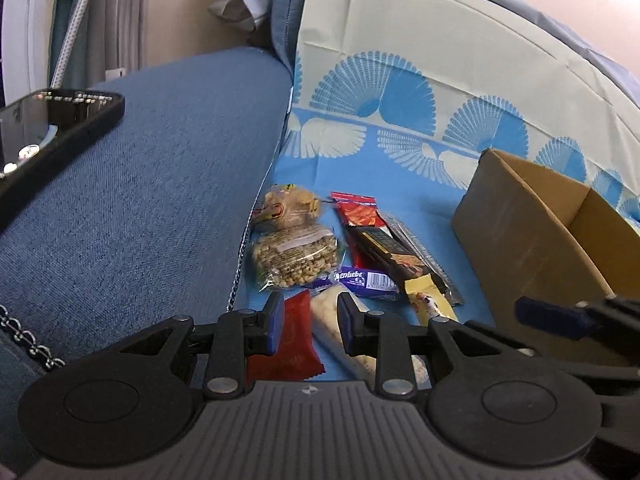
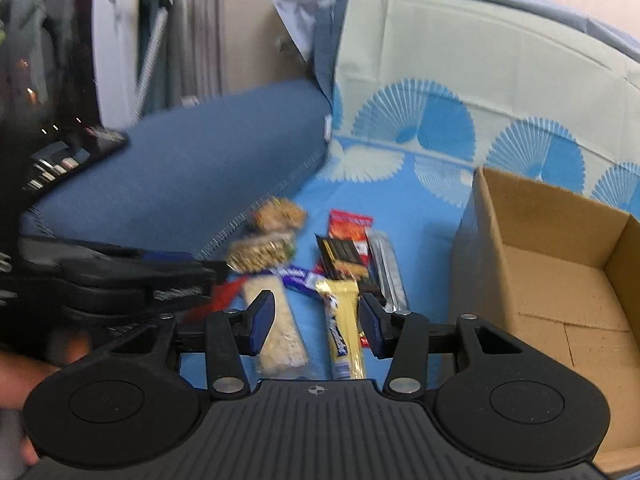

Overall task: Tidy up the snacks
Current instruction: 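Grasp the red square packet with the left tool while the right tool grasps the yellow candy bar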

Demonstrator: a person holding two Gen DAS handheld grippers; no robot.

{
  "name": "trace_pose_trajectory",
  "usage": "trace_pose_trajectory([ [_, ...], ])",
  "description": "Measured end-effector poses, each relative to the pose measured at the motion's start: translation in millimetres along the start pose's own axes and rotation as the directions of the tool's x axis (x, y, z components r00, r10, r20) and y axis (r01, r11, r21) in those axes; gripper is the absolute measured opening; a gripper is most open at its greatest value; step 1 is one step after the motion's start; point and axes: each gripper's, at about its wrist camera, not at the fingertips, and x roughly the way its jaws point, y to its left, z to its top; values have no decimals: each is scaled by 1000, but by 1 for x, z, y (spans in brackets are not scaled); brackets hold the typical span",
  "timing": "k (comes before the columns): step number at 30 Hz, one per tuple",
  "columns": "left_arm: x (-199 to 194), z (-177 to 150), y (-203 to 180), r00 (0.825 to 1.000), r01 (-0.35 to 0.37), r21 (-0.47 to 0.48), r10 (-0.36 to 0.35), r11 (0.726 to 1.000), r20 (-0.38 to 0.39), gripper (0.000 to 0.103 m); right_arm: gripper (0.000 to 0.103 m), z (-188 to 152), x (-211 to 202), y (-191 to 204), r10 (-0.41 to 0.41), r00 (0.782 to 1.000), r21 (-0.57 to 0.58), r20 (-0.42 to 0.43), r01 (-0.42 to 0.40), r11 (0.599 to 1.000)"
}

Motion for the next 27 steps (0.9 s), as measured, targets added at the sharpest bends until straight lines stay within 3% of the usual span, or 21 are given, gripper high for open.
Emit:
trace_pose_trajectory([
  [6, 7, -7, -17, 999, -39, 55, 41, 998, -36, 42, 60, -14, 48, -3, -97, 991, 14, -90, 98, 995],
  [10, 22, -8, -23, 994, -49, 87, 57, 995, -91, 53, 61, -25, 74, -5, -118, 981, 10, -155, 121, 993],
  [14, 35, -9, -25, 987, -79, 94, 91, 992, -131, 53, 60, -29, 88, -9, -122, 970, 16, -208, 128, 992],
  [19, 46, -9, -28, 979, -116, 110, 132, 987, -153, 53, 32, -32, 91, -12, -86, 970, 21, -229, 94, 995],
  [21, 46, -10, -28, 979, -120, 113, 136, 986, -152, 53, 26, -32, 90, -14, -74, 971, 26, -229, 83, 996],
  [27, 45, -9, -22, 972, -139, 88, 152, 986, -177, 30, 21, -30, 81, -16, -50, 979, 27, -200, 57, 998],
])
